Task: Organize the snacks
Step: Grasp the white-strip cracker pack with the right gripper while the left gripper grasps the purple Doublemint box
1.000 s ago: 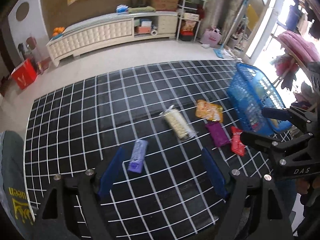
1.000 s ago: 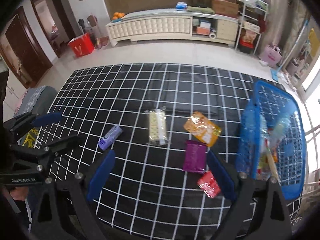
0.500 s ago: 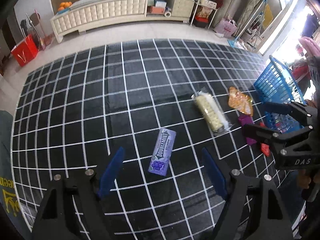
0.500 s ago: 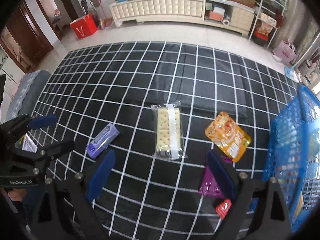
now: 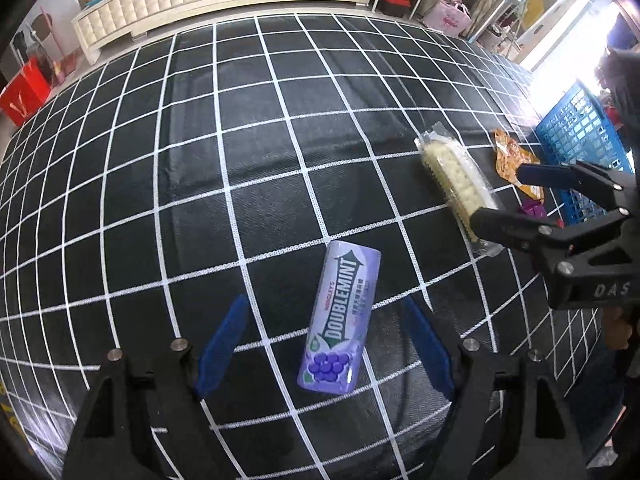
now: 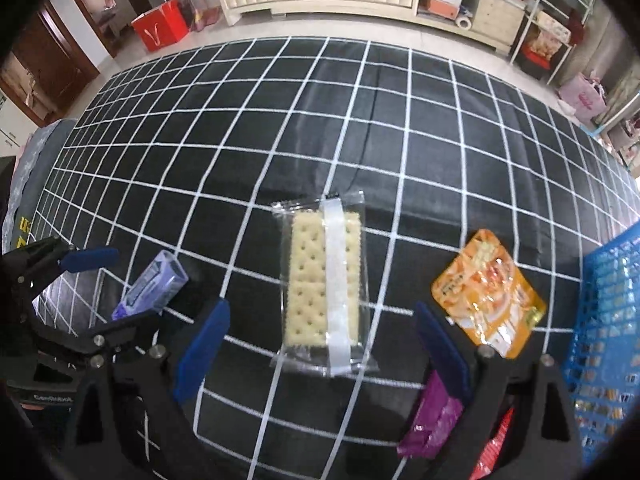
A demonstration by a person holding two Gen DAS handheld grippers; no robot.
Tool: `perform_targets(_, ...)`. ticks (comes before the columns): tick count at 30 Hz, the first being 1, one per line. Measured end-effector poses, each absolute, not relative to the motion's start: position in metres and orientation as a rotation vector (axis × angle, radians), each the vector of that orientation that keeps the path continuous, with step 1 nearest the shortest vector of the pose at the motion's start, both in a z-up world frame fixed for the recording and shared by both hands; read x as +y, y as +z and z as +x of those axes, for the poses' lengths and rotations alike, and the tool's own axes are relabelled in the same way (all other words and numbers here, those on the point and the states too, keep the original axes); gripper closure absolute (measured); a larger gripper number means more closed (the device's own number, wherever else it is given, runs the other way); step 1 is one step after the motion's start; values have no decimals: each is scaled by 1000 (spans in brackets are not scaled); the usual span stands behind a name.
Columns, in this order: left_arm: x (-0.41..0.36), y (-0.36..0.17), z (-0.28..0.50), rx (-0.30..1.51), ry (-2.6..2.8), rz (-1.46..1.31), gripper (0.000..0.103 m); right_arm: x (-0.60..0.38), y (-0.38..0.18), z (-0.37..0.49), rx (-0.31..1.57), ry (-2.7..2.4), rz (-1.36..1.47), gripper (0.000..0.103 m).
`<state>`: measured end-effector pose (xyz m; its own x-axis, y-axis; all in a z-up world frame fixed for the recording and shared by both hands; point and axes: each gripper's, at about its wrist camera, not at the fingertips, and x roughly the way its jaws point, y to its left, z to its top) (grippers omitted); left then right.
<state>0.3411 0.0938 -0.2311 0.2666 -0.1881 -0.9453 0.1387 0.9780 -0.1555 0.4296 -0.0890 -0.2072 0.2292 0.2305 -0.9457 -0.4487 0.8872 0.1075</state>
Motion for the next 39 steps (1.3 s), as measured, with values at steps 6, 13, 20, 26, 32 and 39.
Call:
perform_targets(6,91,-236,341,1293,-236,-17,54,-86,-215,436,1249,492,-219,8)
perform_targets(13,79,-238,341,1285,-226,52,69,-87,-227,439,1258,491,-260,21)
perform_targets(20,76,-238,341,1275,-214,41,75,-85,-224,425,1191,513,-301,55)
perform_targets(26,69,-219,341,1234,-214,45,75,-92,-210,418,1179,514,-253,55)
perform_targets(32,59,-180,339,1172,-216,71,75,-103,-168,404,1117,534,-202,55)
perform_targets(39,25,-124,337,1072,-242,85,75,-140,-108,387,1021,514,-168,55)
